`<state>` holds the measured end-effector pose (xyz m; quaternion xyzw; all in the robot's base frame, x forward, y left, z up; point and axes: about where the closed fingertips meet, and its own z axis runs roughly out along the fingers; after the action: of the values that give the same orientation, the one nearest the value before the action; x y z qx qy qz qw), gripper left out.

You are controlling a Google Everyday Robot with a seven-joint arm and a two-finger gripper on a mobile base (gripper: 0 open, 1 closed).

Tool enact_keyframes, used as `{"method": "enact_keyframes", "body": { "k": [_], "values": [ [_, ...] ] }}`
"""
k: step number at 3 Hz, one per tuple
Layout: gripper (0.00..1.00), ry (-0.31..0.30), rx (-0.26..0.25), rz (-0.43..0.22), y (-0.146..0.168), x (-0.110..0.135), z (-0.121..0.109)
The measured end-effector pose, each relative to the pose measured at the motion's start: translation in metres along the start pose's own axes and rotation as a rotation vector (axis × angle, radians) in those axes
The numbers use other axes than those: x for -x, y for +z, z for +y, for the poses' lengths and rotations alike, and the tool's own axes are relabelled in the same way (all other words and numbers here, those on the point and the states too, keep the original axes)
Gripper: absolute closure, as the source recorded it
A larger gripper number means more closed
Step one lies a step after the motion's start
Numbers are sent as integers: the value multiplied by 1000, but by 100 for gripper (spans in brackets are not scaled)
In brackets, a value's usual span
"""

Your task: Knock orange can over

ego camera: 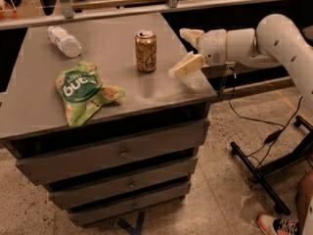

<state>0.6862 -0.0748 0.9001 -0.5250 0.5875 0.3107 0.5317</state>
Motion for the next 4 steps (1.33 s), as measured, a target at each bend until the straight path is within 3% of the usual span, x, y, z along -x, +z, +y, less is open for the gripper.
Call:
{"method": "enact_keyframes", "body": {
  "k": [2, 4],
  "values": [
    [0, -6, 12, -50, 37, -10, -15],
    [0, 29, 68, -52, 75, -11, -22]
  ]
}}
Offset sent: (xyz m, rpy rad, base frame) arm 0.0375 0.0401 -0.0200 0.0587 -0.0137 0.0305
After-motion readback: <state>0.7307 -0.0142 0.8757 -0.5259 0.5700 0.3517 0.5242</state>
